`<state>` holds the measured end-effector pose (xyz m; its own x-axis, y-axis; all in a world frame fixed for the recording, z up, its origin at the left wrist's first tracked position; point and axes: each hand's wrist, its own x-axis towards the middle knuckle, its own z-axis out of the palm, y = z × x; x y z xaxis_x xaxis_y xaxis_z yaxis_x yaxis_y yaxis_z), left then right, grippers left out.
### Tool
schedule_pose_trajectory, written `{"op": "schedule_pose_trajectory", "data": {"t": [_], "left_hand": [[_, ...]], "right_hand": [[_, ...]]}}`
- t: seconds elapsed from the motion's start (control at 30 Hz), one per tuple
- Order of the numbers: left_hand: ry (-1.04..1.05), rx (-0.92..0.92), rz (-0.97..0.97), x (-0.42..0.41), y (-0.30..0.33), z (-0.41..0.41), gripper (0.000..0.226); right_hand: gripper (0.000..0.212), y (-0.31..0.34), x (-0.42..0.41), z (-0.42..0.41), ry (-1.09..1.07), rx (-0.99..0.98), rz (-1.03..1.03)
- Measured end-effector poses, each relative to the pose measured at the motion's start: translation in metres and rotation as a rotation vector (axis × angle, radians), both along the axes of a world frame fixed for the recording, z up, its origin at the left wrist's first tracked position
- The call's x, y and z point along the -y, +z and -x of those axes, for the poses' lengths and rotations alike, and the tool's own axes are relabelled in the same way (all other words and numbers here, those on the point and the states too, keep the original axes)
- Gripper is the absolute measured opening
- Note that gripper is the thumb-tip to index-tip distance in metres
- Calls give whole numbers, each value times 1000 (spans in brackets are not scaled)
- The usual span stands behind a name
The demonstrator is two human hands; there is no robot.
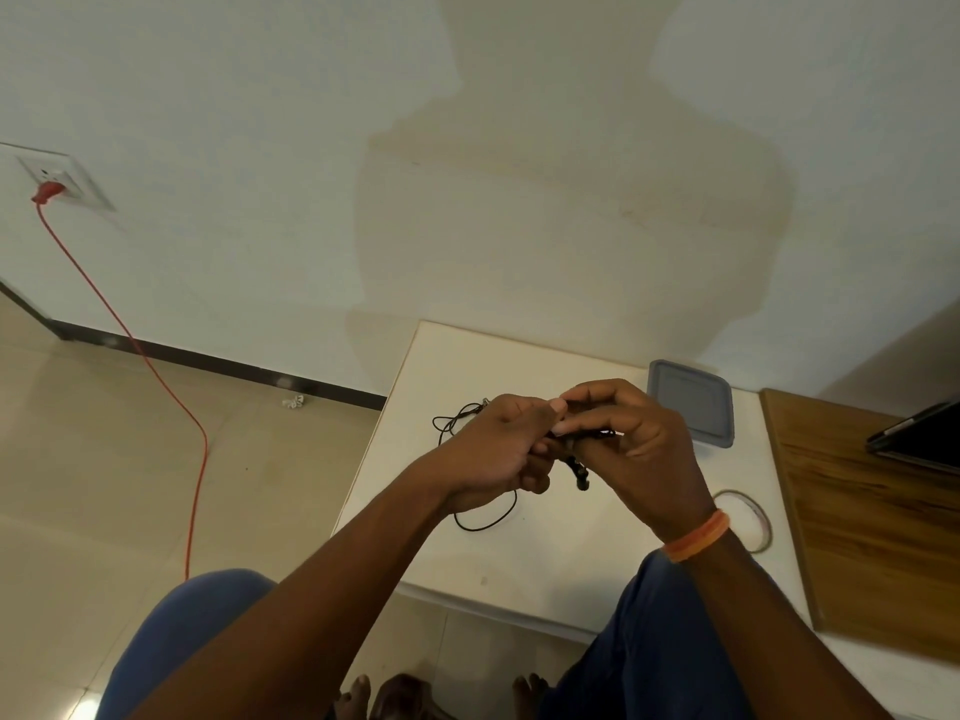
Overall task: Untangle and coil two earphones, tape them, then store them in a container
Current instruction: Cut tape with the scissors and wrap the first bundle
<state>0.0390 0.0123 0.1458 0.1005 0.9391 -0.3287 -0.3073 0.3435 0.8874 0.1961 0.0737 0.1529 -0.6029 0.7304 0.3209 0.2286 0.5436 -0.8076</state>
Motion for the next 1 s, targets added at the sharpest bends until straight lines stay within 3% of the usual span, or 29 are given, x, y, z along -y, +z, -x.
{"op": "schedule_pose_trajectory", "data": {"t": [0.27,0.4,0.57,0.7,0.87,1.0], "left_hand": [[-106,249,121,1,-2,13,37],[-137,158,118,0,-1,15,44],[-186,-158,-15,3,2,18,47],[-226,-296,-6,6,2,22,53],[-316,-276,131,7,4,31,64],[-344,-155,216,6,5,33,52]], "right_hand": [[25,-3,-1,-1,73,-31,-108],[23,-7,-1,0,66,-39,-173],[25,-8,1,2,51,-28,-5],[25,-7,0,3,42,-34,75],[25,-6,6,5,66,-27,-99],[23,-5,5,4,74,-59,-136]]}}
